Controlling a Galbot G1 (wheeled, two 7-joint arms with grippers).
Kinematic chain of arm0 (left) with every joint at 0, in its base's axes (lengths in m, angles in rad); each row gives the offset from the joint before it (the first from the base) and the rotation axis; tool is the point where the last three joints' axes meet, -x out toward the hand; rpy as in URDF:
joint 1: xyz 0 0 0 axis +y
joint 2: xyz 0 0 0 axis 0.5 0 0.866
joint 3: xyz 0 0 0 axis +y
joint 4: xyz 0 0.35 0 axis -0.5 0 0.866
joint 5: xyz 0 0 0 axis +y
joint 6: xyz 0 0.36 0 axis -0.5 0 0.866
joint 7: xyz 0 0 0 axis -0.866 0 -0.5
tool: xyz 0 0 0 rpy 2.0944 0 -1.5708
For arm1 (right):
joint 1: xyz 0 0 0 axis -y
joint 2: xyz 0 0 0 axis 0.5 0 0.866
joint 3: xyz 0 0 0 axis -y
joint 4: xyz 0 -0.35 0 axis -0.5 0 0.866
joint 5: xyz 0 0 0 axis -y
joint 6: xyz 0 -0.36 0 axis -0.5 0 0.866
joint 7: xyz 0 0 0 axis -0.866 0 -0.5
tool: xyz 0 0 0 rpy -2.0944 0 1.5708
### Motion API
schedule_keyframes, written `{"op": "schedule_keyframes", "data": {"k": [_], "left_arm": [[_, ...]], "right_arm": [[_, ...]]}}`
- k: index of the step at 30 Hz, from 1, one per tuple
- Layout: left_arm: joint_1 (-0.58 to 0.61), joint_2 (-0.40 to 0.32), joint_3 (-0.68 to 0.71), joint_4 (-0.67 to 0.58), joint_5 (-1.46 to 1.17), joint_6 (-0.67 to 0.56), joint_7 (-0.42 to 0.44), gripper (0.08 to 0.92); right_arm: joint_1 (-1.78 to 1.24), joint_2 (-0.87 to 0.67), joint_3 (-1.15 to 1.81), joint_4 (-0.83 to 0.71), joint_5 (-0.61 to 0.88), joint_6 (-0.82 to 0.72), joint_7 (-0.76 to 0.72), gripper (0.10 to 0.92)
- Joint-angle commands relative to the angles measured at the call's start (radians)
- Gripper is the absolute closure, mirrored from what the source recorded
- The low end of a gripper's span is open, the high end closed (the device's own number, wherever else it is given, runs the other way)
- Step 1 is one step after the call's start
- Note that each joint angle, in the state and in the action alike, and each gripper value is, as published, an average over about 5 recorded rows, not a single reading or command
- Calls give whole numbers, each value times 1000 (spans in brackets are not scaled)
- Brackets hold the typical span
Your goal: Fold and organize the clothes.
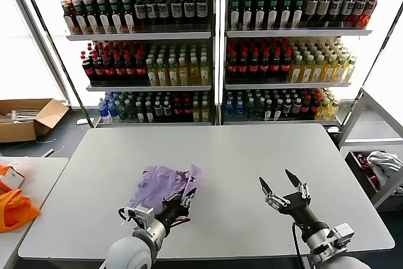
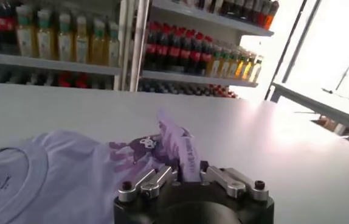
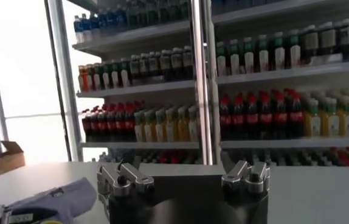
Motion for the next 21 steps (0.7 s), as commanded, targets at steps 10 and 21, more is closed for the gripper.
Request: {"op": "schedule_keyframes", "data": {"k": [10, 21], "left_arm": [[-37, 24, -112, -94, -84, -100, 43, 429], [0, 32, -274, -104, -90, -99, 47, 184]], "right_arm": [[225, 42, -436, -82, 211, -240, 329, 203], [253, 170, -541, -187, 263, -261, 441, 203]]}}
